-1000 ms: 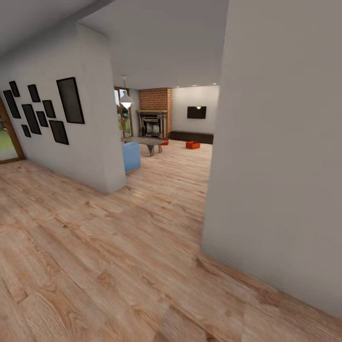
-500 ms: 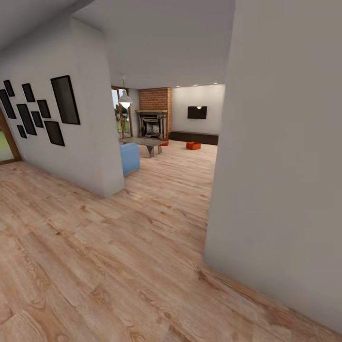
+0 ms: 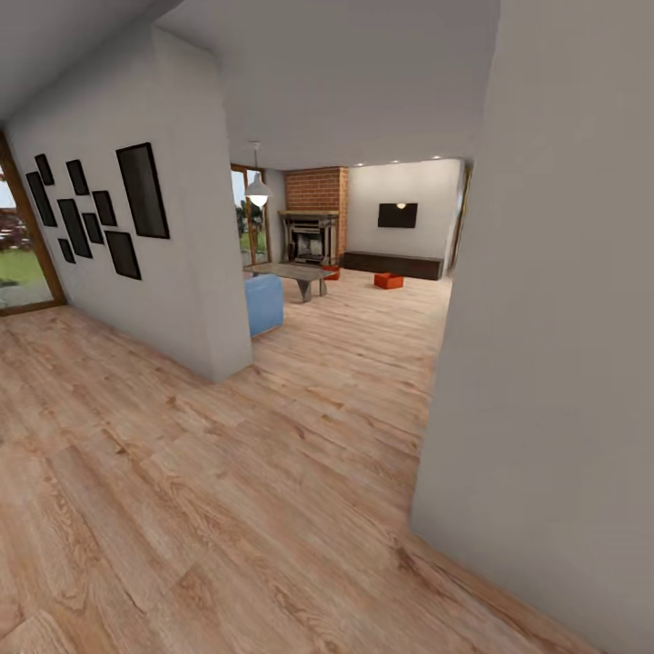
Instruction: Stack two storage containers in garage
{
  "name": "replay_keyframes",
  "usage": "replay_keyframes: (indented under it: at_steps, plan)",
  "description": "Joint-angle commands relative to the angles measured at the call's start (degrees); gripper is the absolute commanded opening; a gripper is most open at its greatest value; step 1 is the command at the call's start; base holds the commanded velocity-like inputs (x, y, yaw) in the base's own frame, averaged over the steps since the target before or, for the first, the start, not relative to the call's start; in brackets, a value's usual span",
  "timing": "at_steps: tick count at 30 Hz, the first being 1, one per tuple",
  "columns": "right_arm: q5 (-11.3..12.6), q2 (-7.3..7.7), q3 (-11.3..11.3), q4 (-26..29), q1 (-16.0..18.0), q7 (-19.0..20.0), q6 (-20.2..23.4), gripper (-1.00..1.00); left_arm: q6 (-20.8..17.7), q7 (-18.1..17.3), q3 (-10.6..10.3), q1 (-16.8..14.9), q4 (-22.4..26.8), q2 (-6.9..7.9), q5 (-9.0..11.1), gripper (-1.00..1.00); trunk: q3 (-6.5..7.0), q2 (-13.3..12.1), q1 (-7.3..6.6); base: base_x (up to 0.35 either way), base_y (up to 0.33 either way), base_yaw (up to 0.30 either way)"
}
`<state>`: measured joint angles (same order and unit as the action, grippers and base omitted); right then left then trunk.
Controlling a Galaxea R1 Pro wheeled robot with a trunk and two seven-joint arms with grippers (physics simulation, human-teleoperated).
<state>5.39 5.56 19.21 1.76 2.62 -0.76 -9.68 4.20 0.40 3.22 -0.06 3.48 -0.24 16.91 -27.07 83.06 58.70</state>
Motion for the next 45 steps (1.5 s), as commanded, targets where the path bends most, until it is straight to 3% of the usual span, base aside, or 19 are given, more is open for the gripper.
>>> replay_keyframes:
  at_steps: [1, 33, 45]
  plan:
    - [0.57, 0.0, 0.49, -0.01, 0.01, -0.09, -0.16, 1.0, 0.1, 0.04, 0.3, -0.01, 0.04, -0.02, 0.06, 1.0, -0.05, 0.02, 0.03, 0.326, 0.0, 0.277]
    - [0.67, 0.0, 0.42, -0.01, 0.01, -0.21, -0.16, 1.0, -0.37, 0.04, 0.39, -0.02, 0.04, 0.02, 0.09, 1.0, -0.05, 0.02, 0.03, 0.326, 0.0, 0.279]
    - [-0.07, 0.04, 1.16, -0.01, 0.01, -0.2, 0.18, 1.0, -0.27, 0.04, 0.31, -0.02, 0.04, -0.01, 0.06, 1.0, -0.05, 0.02, 0.03, 0.326, 0.0, 0.055]
